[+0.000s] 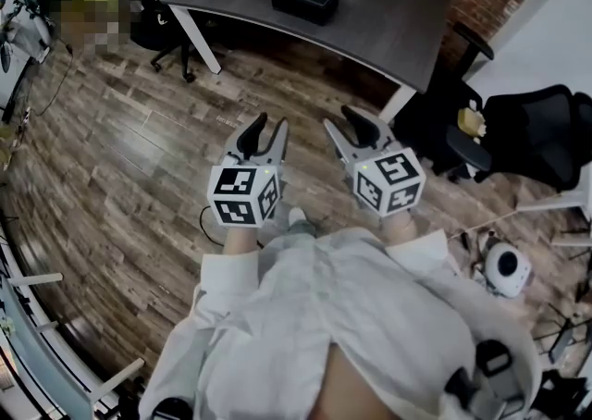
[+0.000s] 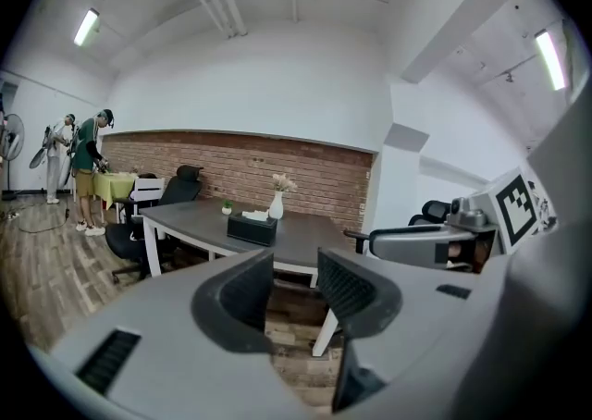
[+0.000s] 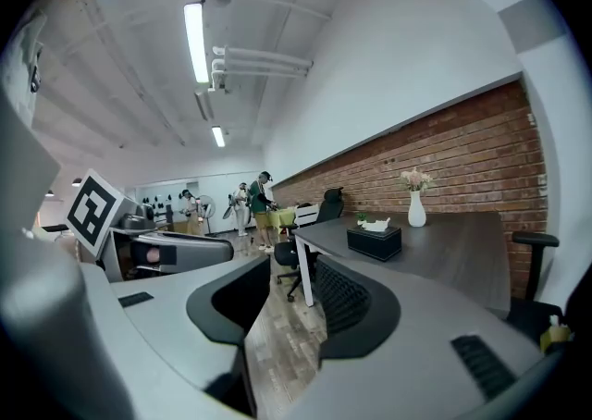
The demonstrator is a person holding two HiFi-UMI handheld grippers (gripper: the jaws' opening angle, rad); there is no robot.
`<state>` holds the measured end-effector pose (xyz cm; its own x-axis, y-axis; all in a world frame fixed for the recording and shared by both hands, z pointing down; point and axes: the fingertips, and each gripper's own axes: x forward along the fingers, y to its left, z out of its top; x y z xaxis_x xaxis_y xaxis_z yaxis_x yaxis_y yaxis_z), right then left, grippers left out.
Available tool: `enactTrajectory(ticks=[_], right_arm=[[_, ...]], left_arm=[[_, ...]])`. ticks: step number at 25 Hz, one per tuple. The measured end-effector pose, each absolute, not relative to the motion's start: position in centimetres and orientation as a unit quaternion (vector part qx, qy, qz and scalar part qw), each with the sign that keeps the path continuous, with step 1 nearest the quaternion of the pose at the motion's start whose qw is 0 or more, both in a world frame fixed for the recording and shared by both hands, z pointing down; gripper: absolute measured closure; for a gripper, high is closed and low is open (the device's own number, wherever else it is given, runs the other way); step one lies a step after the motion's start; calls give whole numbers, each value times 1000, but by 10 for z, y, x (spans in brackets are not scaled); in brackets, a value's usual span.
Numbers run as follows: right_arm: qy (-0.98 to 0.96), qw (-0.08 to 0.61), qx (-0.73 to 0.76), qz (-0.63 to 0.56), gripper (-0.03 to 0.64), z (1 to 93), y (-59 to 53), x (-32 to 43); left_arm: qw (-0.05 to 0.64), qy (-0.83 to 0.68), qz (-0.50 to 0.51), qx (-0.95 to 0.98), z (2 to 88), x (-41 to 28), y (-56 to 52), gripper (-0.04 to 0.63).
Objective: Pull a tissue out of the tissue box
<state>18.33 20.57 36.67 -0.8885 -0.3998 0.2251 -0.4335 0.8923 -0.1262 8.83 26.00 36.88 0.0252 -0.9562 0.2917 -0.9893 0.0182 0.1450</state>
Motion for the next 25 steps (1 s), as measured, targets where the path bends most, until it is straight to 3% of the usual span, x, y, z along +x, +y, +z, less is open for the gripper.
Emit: enactTrajectory(ticks=[25], right_arm=[[-953,152,239,109,476,405,101,83]], left_arm=[[233,-683,41,691,424,-25,174,465]])
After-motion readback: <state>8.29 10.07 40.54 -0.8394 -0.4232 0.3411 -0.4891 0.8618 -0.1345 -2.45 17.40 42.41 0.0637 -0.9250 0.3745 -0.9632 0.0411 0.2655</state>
